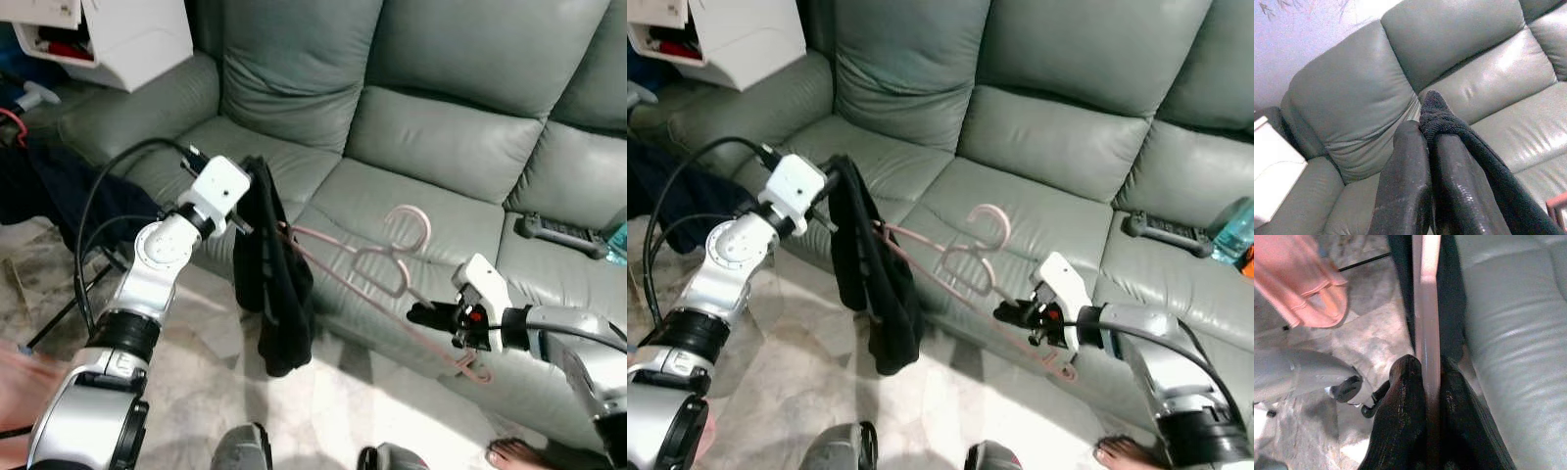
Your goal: Hang hanger
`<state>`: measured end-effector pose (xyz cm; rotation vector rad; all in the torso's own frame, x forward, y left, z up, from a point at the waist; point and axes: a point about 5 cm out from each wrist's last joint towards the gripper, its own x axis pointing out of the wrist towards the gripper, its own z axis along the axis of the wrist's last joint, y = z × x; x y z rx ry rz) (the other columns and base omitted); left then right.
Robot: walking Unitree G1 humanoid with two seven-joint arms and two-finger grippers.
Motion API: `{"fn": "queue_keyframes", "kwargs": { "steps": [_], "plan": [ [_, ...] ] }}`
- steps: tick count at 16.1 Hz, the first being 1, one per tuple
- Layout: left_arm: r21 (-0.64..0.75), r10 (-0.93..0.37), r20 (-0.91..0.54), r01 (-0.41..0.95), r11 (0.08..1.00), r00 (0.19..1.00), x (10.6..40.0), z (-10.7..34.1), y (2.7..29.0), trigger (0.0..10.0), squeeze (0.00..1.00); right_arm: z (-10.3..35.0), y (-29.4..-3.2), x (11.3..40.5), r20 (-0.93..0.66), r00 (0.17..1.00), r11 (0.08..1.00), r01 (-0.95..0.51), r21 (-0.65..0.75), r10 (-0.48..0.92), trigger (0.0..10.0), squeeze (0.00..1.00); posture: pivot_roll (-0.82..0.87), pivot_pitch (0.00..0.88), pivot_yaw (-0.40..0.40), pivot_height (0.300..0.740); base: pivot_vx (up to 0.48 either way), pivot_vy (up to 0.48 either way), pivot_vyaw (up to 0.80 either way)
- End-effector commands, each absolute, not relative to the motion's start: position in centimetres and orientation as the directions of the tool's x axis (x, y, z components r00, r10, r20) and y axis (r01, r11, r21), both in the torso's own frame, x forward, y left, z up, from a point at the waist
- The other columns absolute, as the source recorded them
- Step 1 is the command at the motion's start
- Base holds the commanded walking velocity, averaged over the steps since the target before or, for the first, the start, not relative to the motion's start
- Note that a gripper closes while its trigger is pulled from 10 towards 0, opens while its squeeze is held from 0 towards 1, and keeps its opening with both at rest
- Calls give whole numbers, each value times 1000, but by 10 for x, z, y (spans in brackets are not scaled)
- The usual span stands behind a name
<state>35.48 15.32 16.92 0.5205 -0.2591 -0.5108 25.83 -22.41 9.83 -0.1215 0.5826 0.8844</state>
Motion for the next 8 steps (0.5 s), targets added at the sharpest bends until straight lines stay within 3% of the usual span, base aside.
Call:
{"fn": "queue_keyframes", "kwargs": {
  "steps": [1, 5, 8],
  "plan": [
    [538, -534, 190, 368, 758, 824, 356, 193, 154, 10000, 0, 100, -228, 263, -513, 537, 679, -723, 129, 669, 10000, 0, -43, 77, 48, 740, 0, 0, 0],
    [529, -602, 246, 415, 740, 760, 347, 209, 139, 10000, 0, 83, -237, 267, -517, 600, 762, -622, 179, 611, 10000, 0, -41, 78, 48, 740, 0, 0, 0],
    [513, -664, 291, 474, 716, 688, 338, 224, 117, 10000, 0, 77, -235, 270, -501, 603, 768, -597, 232, 620, 10000, 0, -32, 80, 44, 740, 0, 0, 0]
  ]
}}
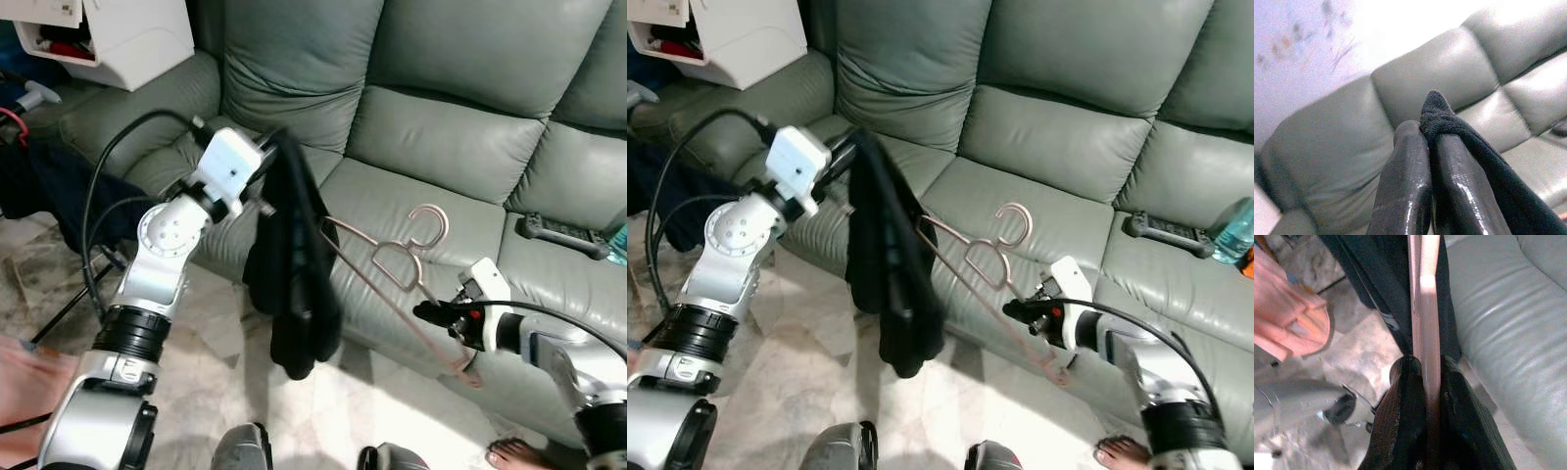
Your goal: Hang hanger
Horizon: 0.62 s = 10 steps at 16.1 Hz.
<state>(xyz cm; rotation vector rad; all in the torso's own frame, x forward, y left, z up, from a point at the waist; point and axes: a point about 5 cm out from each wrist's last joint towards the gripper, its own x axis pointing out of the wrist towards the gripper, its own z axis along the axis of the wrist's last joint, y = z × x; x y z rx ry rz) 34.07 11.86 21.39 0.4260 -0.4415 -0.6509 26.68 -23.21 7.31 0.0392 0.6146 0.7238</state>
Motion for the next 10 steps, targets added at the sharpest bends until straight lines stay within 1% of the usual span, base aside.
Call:
{"fn": "queue_keyframes", "kwargs": {
  "steps": [1, 5, 6, 7, 9, 10],
  "plan": [
    [515, -682, 296, 489, 704, 669, 335, 226, 111, 10000, 0, 76, -233, 271, -491, 602, 764, -594, 253, 630, 10000, 0, -31, 80, 45, 740, 0, 0, 0],
    [511, -733, 313, 543, 666, 604, 324, 234, 95, 10000, 0, 70, -231, 273, -486, 606, 770, -567, 292, 630, 10000, 0, -33, 80, 47, 740, 0, 0, 0],
    [480, -780, 304, 619, 621, 547, 315, 237, 85, 10000, 0, 67, -233, 276, -471, 631, 786, -527, 322, 616, 10000, 0, -27, 81, 48, 740, 0, 0, 0],
    [486, -862, 226, 714, 504, 454, 299, 226, 71, 10000, 0, 66, -232, 278, -462, 636, 786, -512, 347, 618, 10000, 0, -27, 81, 48, 740, 0, 0, 0],
    [573, -910, 97, 725, 382, 403, 294, 206, 69, 10000, 0, 65, -230, 278, -476, 610, 772, -540, 336, 634, 10000, 0, -27, 81, 48, 740, 0, 0, 0],
    [577, -923, 63, 740, 344, 380, 292, 202, 69, 10000, 0, 65, -230, 279, -478, 609, 772, -539, 336, 633, 10000, 0, -27, 81, 48, 740, 0, 0, 0]
  ]
}}
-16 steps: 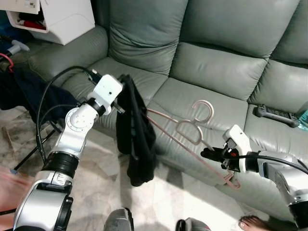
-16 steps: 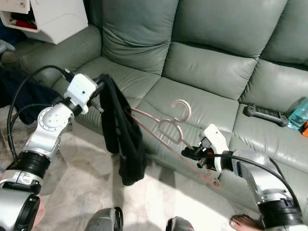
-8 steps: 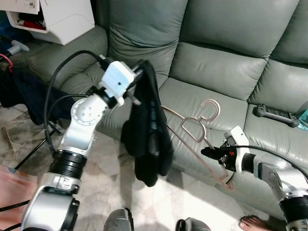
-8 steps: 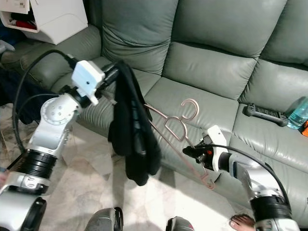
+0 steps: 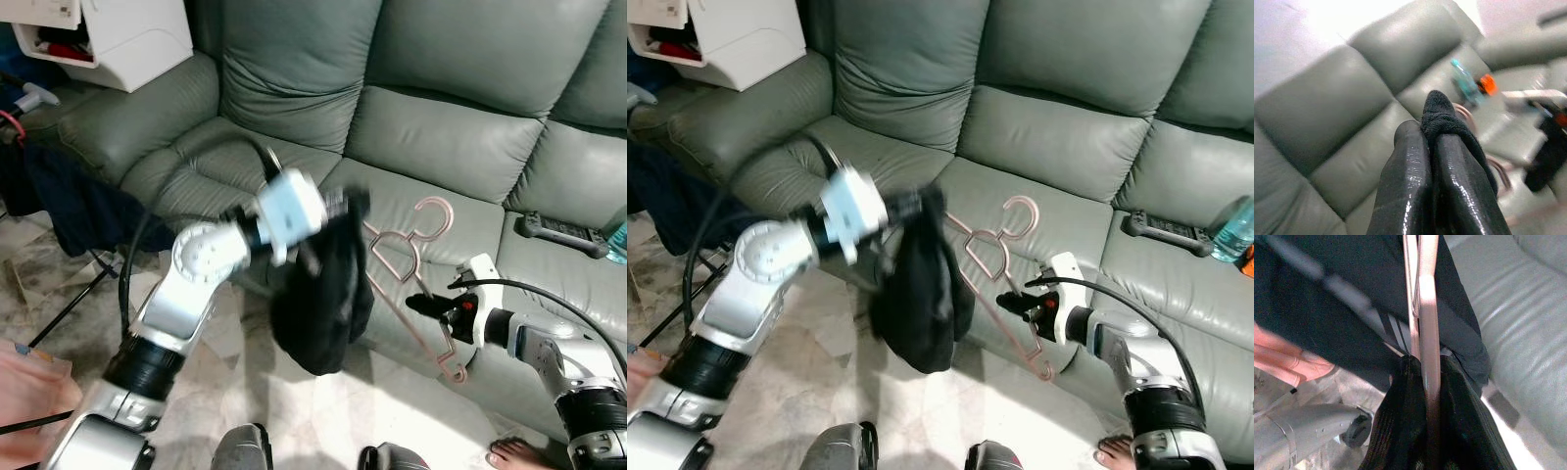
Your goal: Hang hanger
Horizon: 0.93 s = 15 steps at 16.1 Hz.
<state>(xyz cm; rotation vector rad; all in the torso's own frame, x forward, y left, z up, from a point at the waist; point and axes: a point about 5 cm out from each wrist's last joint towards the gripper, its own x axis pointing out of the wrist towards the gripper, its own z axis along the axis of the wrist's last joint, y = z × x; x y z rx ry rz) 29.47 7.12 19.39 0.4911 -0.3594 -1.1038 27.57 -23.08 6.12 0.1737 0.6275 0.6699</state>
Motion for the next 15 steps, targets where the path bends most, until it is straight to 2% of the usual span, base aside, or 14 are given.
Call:
{"fn": "queue_keyframes", "kwargs": {
  "steps": [1, 3, 5, 7, 9, 12, 14, 15],
  "plan": [
    [591, -932, 52, 741, 318, 358, 290, 202, 67, 10000, 0, 65, -233, 281, -481, 622, 785, -523, 332, 618, 10000, 0, -21, 79, 43, 740, 0, 0, 0],
    [573, -952, 22, 777, 263, 306, 283, 201, 62, 10000, 0, 72, -238, 291, -435, 689, 814, -477, 331, 580, 10000, 0, -21, 79, 43, 740, 0, 0, 0],
    [535, -960, -15, 813, 229, 280, 274, 186, 57, 10000, 0, 99, -233, 313, -253, 817, 831, -411, 376, 519, 10000, 0, -24, 78, 50, 740, 0, 0, 0],
    [485, -962, -42, 847, 215, 269, 265, 171, 52, 10000, 0, 131, -221, 330, -69, 870, 795, -411, 446, 488, 10000, 0, -24, 78, 51, 740, 0, 0, 0],
    [445, -964, -54, 871, 210, 260, 257, 158, 45, 10000, 0, 173, -211, 353, 147, 919, 730, -381, 567, 366, 10000, 0, -25, 76, 48, 740, 0, 0, 0],
    [441, -957, -66, 869, 226, 283, 256, 147, 40, 10000, 0, 213, -187, 368, 322, 893, 579, -449, 680, 314, 10000, 0, -29, 72, 51, 740, 0, 0, 0],
    [461, -940, -56, 843, 275, 337, 261, 142, 37, 10000, 0, 245, -149, 365, 447, 783, 446, -617, 649, 433, 10000, 0, -27, 67, 45, 740, 0, 0, 0],
    [496, -921, -103, 822, 280, 376, 267, 135, 39, 10000, 0, 262, -135, 357, 523, 693, 340, -709, 618, 496, 10000, 0, -28, 64, 38, 740, 0, 0, 0]
  ]
}}
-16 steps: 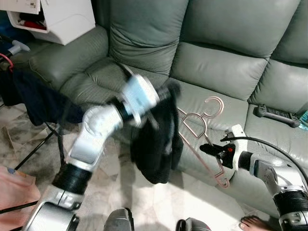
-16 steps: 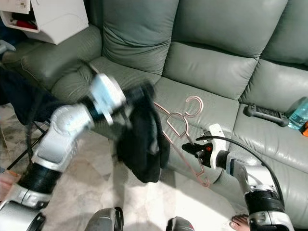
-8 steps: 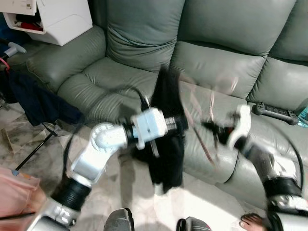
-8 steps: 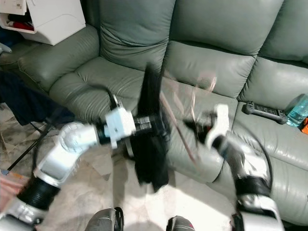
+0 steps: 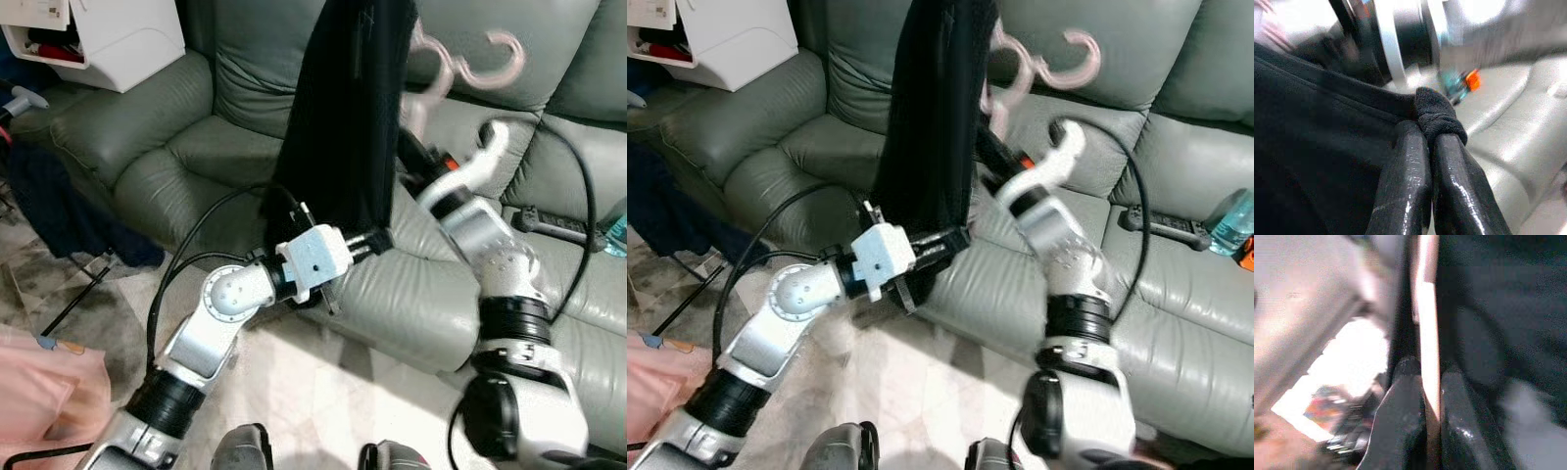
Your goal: Hang hanger
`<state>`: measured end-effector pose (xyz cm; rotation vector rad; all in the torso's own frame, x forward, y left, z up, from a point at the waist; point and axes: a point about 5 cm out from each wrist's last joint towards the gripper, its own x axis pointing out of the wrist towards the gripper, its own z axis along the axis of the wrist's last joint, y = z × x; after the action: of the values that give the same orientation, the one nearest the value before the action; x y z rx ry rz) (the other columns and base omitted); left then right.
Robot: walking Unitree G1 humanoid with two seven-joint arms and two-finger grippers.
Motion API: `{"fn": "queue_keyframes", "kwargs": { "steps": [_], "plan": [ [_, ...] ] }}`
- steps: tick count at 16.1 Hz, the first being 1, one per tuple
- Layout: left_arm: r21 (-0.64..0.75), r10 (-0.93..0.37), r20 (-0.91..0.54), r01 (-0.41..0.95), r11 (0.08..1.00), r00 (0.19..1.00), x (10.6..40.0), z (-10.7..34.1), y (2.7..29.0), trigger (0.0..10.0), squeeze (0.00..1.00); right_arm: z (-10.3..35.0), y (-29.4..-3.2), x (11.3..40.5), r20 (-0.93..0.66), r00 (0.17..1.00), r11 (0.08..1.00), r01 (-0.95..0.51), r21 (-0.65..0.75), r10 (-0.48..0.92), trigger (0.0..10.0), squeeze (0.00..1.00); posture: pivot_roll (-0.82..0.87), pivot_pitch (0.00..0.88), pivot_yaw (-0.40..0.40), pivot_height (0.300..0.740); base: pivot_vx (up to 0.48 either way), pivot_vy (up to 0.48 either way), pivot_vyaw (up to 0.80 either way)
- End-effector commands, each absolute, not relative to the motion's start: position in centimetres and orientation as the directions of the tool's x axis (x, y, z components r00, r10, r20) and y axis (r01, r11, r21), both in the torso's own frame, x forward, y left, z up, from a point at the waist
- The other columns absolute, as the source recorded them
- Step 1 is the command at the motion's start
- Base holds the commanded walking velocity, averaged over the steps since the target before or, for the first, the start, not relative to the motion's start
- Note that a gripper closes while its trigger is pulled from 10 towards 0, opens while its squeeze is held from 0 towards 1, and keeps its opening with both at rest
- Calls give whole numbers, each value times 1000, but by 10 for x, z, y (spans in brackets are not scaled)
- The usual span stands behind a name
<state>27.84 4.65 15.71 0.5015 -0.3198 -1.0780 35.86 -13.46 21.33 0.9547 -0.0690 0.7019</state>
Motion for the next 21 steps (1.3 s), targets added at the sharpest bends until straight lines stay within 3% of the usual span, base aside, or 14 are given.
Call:
{"fn": "queue_keyframes", "kwargs": {
  "steps": [1, 3, 4, 5, 7, 8, 14, 15, 16, 19, 21],
  "plan": [
    [554, -905, -130, 787, 272, 405, 271, 130, 42, 10000, 0, 269, -129, 351, 559, 631, 279, -759, 589, 538, 10000, 0, -28, 63, 36, 740, 0, 0, 0],
    [547, -872, -147, 773, 321, 467, 277, 122, 47, 10000, 0, 269, -121, 342, 525, 582, 304, -796, 523, 620, 10000, 0, -34, 62, 31, 740, 0, 0, 0],
    [545, -864, -156, 772, 328, 478, 277, 119, 47, 10000, 0, 264, -119, 340, 481, 587, 365, -798, 479, 652, 10000, 0, -41, 61, 30, 740, 0, 0, 0],
    [538, -861, -161, 774, 333, 482, 276, 115, 46, 10000, 0, 252, -116, 342, 369, 641, 545, -767, 340, 672, 10000, 0, -41, 61, 30, 740, 0, 0, 0],
    [502, -863, -155, 790, 351, 482, 274, 110, 43, 10000, 0, 236, -123, 347, 269, 730, 735, -670, 101, 629, 10000, 0, -50, 61, 30, 740, 0, 0, 0],
    [486, -861, -155, 796, 361, 485, 274, 108, 41, 10000, 1000, 232, -128, 348, 257, 750, 757, -647, 91, 610, 10000, 0, -49, 60, 29, 740, 0, 0, 0],
    [421, -845, -217, 828, 370, 489, 272, 95, 51, 10000, 1000, 215, -128, 340, 217, 756, 774, -634, 6, 617, 10000, 0, -45, 62, 29, 740, 0, 0, 0],
    [423, -836, -229, 824, 376, 499, 272, 94, 56, 10000, 1000, 212, -128, 338, 244, 755, 786, -616, -58, 609, 10000, 0, -45, 62, 29, 740, 0, 0, 0],
    [420, -818, -242, 816, 396, 522, 274, 92, 63, 10000, 1000, 207, -128, 335, 243, 757, 792, -603, -95, 606, 10000, 0, -44, 63, 31, 740, 0, 0, 0],
    [428, -757, -261, 775, 465, 599, 281, 89, 77, 10000, 1000, 210, -133, 335, 283, 738, 775, -631, -34, 613, 10000, 0, -39, 60, 37, 740, 0, 0, 0],
    [447, -648, -286, 697, 561, 705, 291, 86, 101, 10000, 1000, 206, -137, 332, 278, 719, 760, -647, -67, 637, 10000, 0, -39, 60, 37, 740, 0, 0, 0]
  ]
}}
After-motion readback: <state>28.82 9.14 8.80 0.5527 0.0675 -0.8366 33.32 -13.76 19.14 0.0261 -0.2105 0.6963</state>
